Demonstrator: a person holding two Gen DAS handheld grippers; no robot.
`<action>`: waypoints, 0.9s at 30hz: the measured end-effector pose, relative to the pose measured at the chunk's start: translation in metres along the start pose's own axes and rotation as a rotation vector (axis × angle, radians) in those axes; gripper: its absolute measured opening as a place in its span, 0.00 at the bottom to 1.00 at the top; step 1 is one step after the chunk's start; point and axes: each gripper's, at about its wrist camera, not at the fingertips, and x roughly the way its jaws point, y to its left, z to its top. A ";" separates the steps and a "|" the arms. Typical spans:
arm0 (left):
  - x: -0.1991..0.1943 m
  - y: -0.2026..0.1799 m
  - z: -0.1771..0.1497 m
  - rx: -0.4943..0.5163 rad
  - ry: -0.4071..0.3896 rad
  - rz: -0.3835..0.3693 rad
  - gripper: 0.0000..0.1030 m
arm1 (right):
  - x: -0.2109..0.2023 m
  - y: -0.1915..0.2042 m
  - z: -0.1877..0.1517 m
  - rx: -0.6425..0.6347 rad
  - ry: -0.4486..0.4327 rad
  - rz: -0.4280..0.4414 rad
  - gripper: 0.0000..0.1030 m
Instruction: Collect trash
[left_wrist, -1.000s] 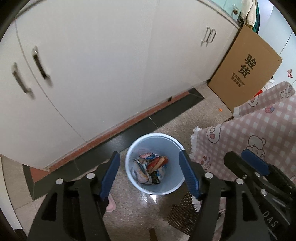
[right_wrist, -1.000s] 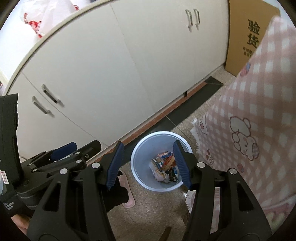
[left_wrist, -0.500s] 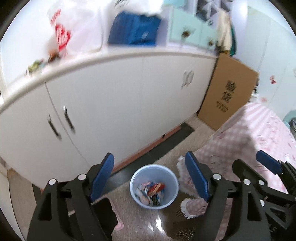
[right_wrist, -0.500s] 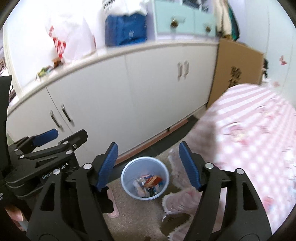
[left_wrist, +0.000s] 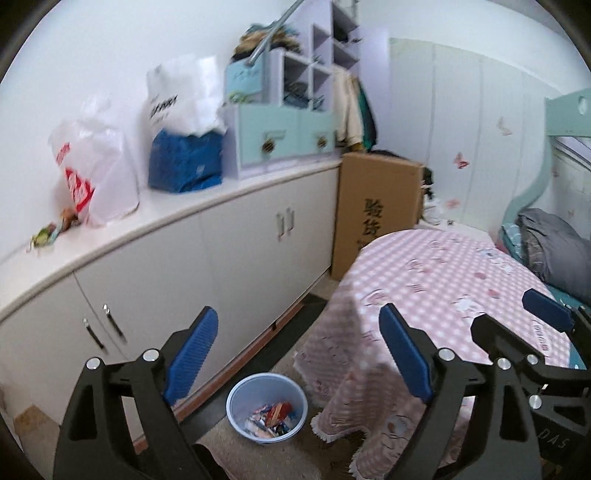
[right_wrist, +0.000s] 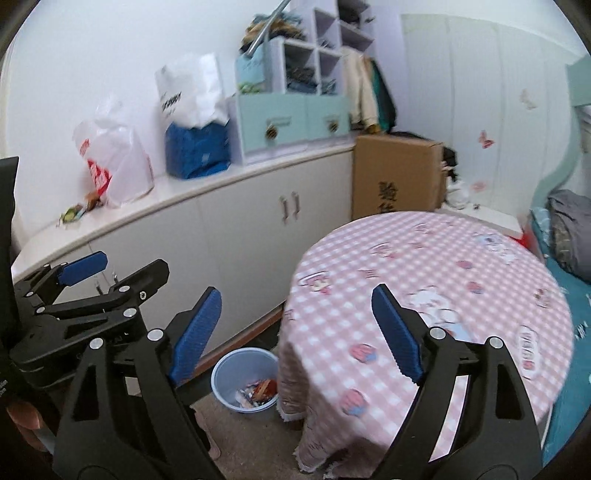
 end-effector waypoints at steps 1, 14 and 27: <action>-0.009 -0.005 0.000 0.002 -0.017 -0.016 0.86 | -0.007 -0.001 0.001 0.006 -0.009 -0.008 0.82; -0.088 -0.040 0.005 0.045 -0.145 -0.116 0.89 | -0.101 -0.019 -0.005 0.043 -0.148 -0.104 0.84; -0.124 -0.047 0.009 0.048 -0.223 -0.170 0.90 | -0.146 -0.018 -0.009 0.034 -0.234 -0.155 0.87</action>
